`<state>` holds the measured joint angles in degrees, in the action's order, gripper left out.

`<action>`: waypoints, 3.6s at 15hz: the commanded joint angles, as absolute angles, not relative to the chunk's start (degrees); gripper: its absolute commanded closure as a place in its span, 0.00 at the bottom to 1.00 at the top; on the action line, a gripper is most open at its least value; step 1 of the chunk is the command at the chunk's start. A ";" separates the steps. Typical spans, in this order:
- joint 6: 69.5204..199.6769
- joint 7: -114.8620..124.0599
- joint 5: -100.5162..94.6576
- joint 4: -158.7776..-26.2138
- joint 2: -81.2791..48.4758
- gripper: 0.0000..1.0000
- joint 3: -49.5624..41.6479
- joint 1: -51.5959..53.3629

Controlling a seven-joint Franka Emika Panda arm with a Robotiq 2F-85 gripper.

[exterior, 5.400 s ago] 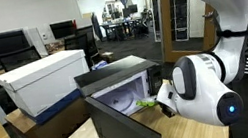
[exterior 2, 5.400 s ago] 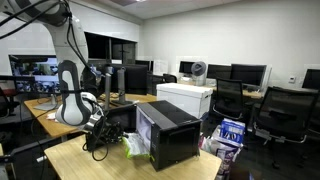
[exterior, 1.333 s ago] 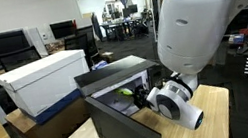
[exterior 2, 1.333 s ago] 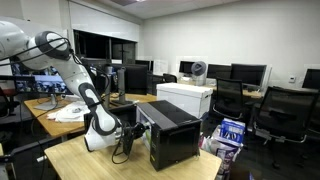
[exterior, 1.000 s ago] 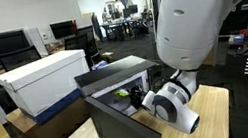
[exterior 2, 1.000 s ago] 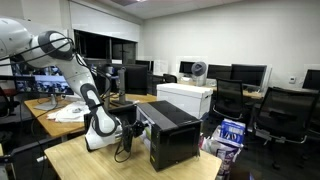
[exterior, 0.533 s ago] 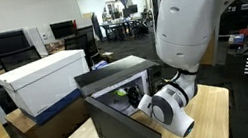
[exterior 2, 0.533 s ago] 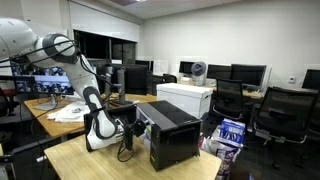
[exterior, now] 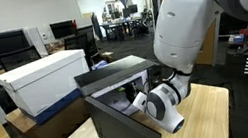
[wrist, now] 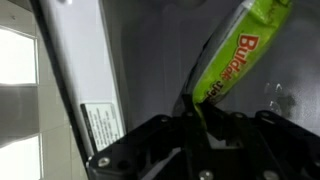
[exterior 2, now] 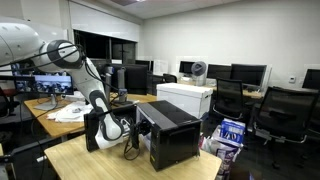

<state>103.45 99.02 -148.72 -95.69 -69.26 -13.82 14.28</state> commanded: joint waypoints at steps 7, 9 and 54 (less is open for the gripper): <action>111.94 88.52 -148.17 -96.39 -65.47 0.26 -2.14 2.70; 114.74 88.01 -148.15 -97.65 -64.34 0.12 -0.47 1.48; 128.25 99.08 -148.98 -101.91 -60.11 1.00 2.67 -4.09</action>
<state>125.85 98.20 -148.98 -103.12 -59.72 2.89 -3.73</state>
